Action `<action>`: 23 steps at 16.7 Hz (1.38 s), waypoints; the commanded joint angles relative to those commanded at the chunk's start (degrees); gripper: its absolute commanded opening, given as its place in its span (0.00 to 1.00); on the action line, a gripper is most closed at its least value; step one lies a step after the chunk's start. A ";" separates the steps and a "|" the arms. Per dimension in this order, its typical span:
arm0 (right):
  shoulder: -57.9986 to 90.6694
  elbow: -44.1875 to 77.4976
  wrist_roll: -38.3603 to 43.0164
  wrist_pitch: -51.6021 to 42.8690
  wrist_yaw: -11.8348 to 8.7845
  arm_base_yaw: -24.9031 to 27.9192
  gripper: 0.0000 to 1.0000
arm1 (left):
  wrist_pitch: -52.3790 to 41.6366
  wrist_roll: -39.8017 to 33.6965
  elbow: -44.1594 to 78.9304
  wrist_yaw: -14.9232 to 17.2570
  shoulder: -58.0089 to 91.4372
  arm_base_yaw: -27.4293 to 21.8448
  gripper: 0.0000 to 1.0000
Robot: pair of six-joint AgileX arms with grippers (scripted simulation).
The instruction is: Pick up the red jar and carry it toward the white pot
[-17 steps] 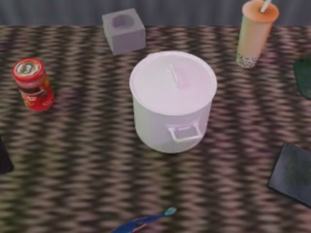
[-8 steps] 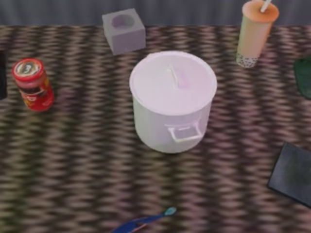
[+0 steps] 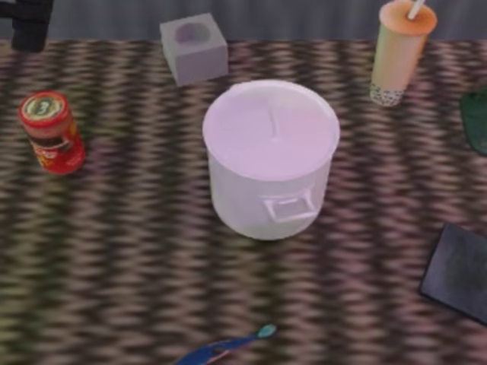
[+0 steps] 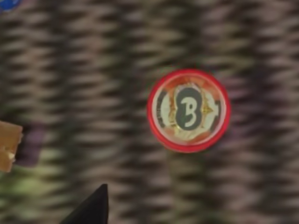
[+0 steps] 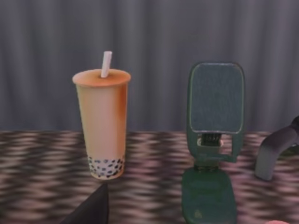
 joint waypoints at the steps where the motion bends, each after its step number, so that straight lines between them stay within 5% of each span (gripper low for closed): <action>1: 0.00 0.00 0.00 0.00 0.00 0.00 1.00 | -3.16 0.35 5.38 -0.06 5.38 0.08 1.00; 11: 0.00 0.00 0.00 0.00 0.00 0.00 1.00 | -24.98 2.26 39.41 -0.80 42.47 1.20 1.00; 23: 0.00 0.00 0.00 0.00 0.00 0.00 1.00 | -19.87 2.26 33.87 -0.85 43.49 1.22 1.00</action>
